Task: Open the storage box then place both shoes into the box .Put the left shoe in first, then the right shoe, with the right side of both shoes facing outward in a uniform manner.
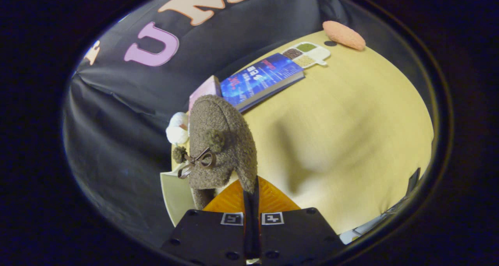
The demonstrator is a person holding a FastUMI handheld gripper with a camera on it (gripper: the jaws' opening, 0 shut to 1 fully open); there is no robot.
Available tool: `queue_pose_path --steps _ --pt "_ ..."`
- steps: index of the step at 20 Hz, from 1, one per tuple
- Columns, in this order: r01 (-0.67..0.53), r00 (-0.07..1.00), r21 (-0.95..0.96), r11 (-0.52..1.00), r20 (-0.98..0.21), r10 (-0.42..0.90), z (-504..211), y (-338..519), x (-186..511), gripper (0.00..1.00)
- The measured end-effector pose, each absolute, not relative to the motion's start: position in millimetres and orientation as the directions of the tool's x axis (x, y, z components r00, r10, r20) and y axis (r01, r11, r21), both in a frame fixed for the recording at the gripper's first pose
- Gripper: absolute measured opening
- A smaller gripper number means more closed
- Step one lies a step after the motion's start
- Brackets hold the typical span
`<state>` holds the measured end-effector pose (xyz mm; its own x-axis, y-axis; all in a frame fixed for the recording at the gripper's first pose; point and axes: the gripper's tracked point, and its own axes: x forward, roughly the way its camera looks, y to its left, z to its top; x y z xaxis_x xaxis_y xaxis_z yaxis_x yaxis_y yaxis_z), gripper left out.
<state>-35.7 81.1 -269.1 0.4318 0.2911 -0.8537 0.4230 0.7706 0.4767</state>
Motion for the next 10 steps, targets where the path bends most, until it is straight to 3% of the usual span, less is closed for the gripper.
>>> queue_pose_path --steps 5,10 --pt "0.351 0.468 0.552 0.756 -0.803 0.368 -225 140 -29 0.03" --pt "0.298 0.423 0.552 0.779 -0.808 0.411 -226 195 -45 0.03"
